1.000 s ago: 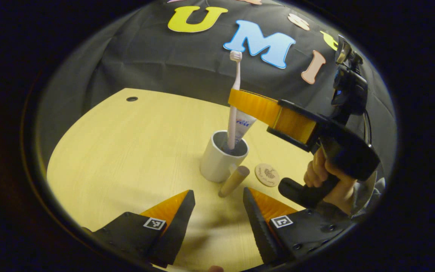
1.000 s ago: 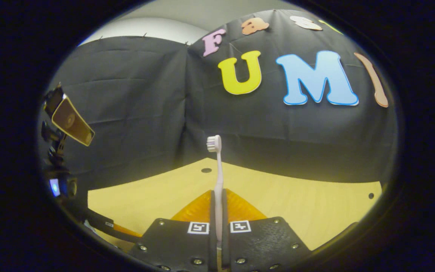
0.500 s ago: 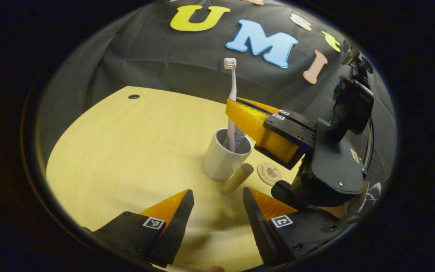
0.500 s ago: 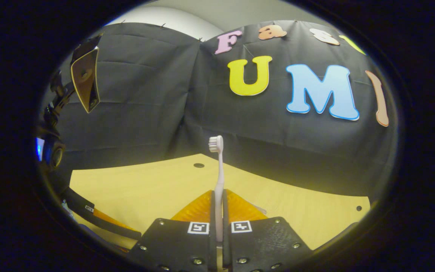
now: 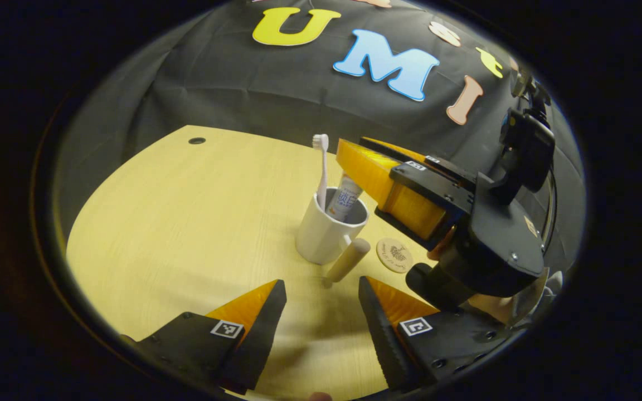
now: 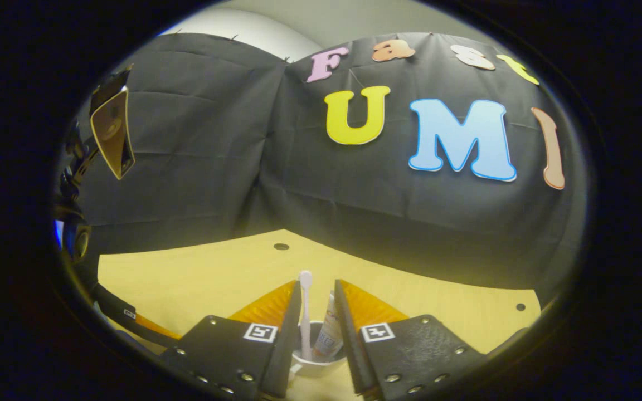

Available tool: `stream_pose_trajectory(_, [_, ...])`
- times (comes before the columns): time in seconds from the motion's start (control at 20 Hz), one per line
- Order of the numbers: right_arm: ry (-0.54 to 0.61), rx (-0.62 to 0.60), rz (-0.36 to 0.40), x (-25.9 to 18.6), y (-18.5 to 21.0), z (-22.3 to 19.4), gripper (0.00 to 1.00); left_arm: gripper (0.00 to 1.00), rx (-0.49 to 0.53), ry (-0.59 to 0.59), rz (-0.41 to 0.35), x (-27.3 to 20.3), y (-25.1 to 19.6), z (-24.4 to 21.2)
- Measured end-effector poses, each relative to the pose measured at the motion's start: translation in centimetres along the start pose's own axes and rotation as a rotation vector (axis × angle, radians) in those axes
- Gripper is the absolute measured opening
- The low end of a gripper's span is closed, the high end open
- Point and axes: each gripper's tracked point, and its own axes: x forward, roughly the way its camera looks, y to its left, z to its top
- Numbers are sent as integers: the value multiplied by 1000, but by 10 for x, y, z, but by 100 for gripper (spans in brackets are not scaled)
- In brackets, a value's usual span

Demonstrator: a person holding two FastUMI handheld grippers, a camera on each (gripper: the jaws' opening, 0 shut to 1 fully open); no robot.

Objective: Put the toothbrush and toothpaste on the desktop into the cup, then pick up the cup and place it on the coaster on the desktop.

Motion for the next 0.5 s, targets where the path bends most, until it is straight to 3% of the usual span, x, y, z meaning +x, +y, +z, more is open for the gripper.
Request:
stream_pose_trajectory(0.1, [-6, 7, -26, -3, -8, 5, 60, 87, 0, -2, -3, -1, -2, 1])
stream_pose_trajectory(0.25, [-15, 19, -78, -12, -23, 15, 60, 86, 5, -3, -9, 3, -2, 0])
stream_pose_trajectory(0.35, [-10, 52, -107, -20, -31, 23, 82, 87, 11, -2, -16, 3, -5, 1])
stream_pose_trajectory(0.5, [-18, 95, -152, -38, -48, 39, 83, 87, 5, 12, -32, 6, -20, 10])
